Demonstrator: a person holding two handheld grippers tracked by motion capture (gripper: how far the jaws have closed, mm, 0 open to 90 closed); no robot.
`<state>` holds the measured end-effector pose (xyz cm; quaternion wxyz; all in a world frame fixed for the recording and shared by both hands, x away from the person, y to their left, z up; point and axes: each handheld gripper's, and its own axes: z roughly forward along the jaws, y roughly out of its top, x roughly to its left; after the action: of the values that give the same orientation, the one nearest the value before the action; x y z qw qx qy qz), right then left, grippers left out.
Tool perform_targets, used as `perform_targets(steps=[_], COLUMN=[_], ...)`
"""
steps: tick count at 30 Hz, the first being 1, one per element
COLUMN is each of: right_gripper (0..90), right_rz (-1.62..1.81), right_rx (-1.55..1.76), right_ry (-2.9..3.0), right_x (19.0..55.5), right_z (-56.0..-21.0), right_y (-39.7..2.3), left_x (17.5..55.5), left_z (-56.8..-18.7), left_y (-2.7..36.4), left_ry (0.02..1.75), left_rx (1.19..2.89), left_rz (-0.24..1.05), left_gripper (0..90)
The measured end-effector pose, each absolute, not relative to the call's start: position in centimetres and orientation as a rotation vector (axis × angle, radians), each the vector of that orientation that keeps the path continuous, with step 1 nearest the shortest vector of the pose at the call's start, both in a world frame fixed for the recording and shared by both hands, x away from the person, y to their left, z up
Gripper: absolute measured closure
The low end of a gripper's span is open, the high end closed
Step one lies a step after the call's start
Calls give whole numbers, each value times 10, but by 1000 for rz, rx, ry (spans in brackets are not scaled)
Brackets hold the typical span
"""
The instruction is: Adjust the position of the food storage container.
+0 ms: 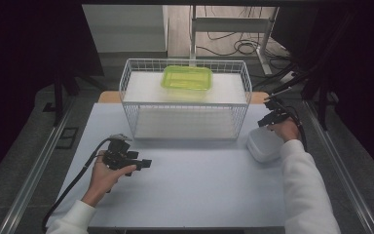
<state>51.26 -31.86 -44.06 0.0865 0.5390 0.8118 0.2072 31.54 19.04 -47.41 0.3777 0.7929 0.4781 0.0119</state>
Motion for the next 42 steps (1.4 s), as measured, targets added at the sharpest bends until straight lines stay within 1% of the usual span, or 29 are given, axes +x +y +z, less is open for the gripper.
perform_targets(steps=[1,2,8,16,21,22,24,25,31,35,42], right_gripper=[891,891,891,891,891,891,891,891,891,891,891], right_rz=[617,650,673,700,744,746,741,760,750,712,654], right_rx=[1606,1609,1632,1633,1633,1627,1636,1640,1680,1698,1732], right_ry=[2419,2413,2405,2392,2350,2333,2327,2302,2258,2253,2272], right_x=[513,504,483,474,472,471,471,469,465,461,456], right_z=[-441,-442,-442,-440,-425,-419,-417,-410,-403,-407,-430], right_y=[-319,-320,-328,-331,-338,-345,-347,-357,-378,-393,-409], left_x=[315,315,313,314,315,314,314,314,313,312,313], left_z=[-474,-474,-471,-470,-471,-471,-471,-471,-470,-470,-472], left_y=[190,191,192,192,192,192,191,191,190,190,188], left_ry=[1222,1219,1222,1219,1220,1218,1217,1219,1215,1215,1220], left_rx=[2027,2029,2004,2001,2013,2015,2020,2021,2010,2012,2017], left_rz=[30,27,23,24,33,34,34,33,21,21,19], left_gripper=[275,275,275,275,277,277,277,276,276,276,275])
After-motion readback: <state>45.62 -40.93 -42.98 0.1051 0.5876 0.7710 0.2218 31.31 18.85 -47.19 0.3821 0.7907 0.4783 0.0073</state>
